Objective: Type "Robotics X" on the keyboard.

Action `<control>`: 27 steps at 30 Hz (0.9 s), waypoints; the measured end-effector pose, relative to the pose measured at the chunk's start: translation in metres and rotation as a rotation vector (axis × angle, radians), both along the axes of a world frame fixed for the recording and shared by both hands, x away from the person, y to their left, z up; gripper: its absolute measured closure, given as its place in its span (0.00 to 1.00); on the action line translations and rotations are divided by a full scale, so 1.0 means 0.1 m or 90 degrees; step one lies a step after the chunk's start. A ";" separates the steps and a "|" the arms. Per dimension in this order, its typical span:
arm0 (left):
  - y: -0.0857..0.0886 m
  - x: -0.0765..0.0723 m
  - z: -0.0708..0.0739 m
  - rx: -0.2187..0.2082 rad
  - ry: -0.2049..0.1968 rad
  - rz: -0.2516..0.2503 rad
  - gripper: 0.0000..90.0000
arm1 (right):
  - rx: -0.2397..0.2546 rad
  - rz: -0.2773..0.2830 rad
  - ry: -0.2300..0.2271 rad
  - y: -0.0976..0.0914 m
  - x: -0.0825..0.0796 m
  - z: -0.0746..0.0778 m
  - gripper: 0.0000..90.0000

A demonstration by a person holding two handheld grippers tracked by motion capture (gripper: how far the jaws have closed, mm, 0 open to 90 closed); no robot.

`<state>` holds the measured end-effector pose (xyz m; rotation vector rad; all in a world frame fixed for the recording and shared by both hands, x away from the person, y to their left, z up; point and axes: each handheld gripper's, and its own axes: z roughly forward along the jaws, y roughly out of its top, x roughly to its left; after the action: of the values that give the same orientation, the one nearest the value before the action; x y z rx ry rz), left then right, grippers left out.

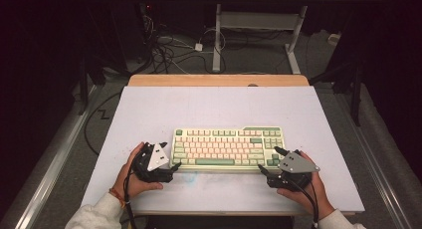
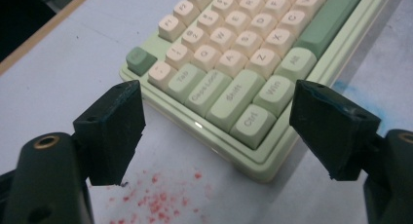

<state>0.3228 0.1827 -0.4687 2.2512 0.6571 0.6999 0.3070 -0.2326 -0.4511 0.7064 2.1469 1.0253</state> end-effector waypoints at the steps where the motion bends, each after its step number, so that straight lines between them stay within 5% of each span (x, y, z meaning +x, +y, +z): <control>1: 0.02 -0.01 -0.01 0.003 0.004 0.001 0.24 | -0.001 0.001 -0.001 0.00 0.01 0.00 0.27; 13: 0.16 -0.06 -0.05 -0.008 0.043 0.013 0.44 | 0.003 0.005 -0.007 0.07 0.05 0.04 0.27; 27: 0.28 -0.11 0.05 -0.042 0.076 -0.004 0.95 | 0.007 0.015 -0.002 0.14 0.08 0.04 0.27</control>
<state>0.3120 0.2109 -0.4640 2.2466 0.7199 0.5357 0.3151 -0.2187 -0.4476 0.6849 2.1537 1.0502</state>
